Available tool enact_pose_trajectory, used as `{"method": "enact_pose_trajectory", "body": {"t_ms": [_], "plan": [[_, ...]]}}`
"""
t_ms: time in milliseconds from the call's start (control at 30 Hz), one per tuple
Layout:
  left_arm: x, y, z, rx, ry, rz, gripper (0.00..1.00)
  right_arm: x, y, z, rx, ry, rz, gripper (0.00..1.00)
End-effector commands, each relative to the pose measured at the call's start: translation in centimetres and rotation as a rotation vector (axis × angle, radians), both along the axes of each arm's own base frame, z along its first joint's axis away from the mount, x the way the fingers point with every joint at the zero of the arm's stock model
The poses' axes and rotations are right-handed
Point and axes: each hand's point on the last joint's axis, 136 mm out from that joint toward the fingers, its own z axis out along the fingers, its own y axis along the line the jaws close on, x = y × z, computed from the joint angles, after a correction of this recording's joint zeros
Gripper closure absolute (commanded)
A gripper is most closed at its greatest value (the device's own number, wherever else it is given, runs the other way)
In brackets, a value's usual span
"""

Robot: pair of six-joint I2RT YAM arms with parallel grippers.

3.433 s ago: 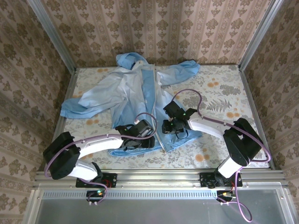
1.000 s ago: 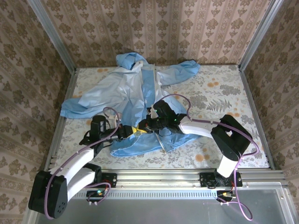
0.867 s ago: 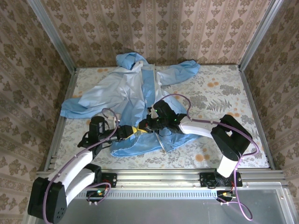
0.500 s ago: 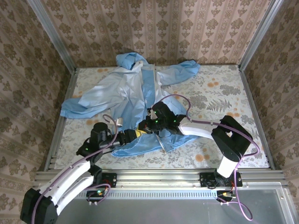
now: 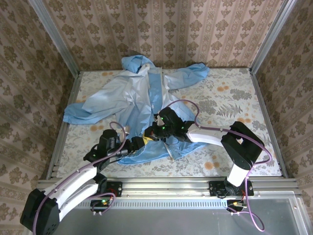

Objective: Zip up the jacket

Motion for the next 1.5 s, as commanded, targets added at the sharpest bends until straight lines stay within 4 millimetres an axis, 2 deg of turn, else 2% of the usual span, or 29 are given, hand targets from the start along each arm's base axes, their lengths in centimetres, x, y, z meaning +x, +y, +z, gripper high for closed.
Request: {"method": "enact_pose_trajectory", "body": {"t_ms": [0,33,67,133,167,267,367,567,833,900,1067,1167,1233,1400,1467], "plan": [[0.6,-0.2,0.2,-0.012,-0.030,0.008,0.48,0.0,0.5,1.0,0.027,-0.014,0.005,1.00],[0.7,-0.2,0.1,-0.010,-0.027,0.011,0.56,0.0,0.7,1.0,0.028,-0.013,0.009,1.00],[0.8,0.0,0.0,-0.007,-0.022,0.015,0.69,0.0,0.8,1.0,0.028,-0.013,0.013,1.00],[0.9,0.4,-0.6,0.008,0.004,0.025,0.94,0.1,0.9,0.7,0.015,-0.008,0.017,0.90],[1.0,0.5,-0.8,0.008,0.013,0.025,1.00,0.1,0.9,0.6,0.010,-0.006,0.021,0.84],[0.8,0.6,-0.6,-0.013,0.017,0.003,1.00,0.2,1.1,0.5,0.006,-0.006,0.026,0.72],[0.3,0.5,-0.2,-0.035,0.017,-0.030,1.00,0.3,1.3,0.2,0.004,-0.003,0.029,0.68],[-0.2,0.1,0.4,-0.066,0.008,-0.082,1.00,0.6,1.9,0.0,0.024,0.007,0.043,0.68],[-1.6,-0.1,0.7,-0.078,0.029,-0.155,1.00,1.4,1.3,-0.6,0.016,0.014,0.052,0.71],[-1.2,0.5,0.8,-0.078,0.032,-0.137,1.00,1.5,1.3,-0.6,0.020,0.014,0.058,0.75],[-1.2,1.0,0.9,-0.065,0.034,-0.147,1.00,1.2,1.5,0.1,0.044,0.001,0.075,1.00],[-1.1,1.3,1.3,-0.061,0.028,-0.139,1.00,1.3,1.1,0.5,0.038,-0.019,0.055,1.00],[-1.0,1.4,1.7,-0.058,0.021,-0.136,0.91,1.2,0.7,0.8,0.025,-0.035,0.041,1.00],[-1.0,1.9,3.1,-0.042,-0.006,-0.127,0.59,0.9,0.1,1.4,-0.021,-0.092,0.020,1.00],[-0.9,2.2,3.5,-0.038,-0.014,-0.116,0.52,0.9,0.0,1.5,-0.026,-0.104,0.012,1.00]]}}
